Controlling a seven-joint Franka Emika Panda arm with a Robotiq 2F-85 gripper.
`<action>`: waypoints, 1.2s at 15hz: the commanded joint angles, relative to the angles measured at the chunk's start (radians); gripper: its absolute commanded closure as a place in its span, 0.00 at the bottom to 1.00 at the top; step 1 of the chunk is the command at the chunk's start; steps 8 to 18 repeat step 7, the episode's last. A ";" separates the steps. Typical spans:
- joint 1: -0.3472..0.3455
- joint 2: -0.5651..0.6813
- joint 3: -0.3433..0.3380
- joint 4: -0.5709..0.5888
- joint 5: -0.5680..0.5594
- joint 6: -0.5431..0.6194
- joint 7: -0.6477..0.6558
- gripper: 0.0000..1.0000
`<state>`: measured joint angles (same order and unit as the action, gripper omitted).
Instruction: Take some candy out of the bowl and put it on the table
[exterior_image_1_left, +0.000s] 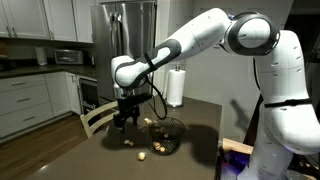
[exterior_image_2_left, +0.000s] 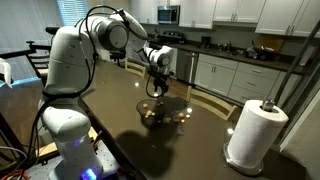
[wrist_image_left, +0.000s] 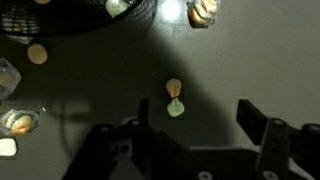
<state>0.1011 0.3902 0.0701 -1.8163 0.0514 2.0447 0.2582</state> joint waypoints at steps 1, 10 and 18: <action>0.009 0.000 -0.003 -0.005 0.012 0.007 -0.012 0.00; 0.015 0.002 -0.008 0.001 0.003 -0.002 -0.002 0.00; 0.015 0.002 -0.008 0.001 0.003 -0.002 -0.002 0.00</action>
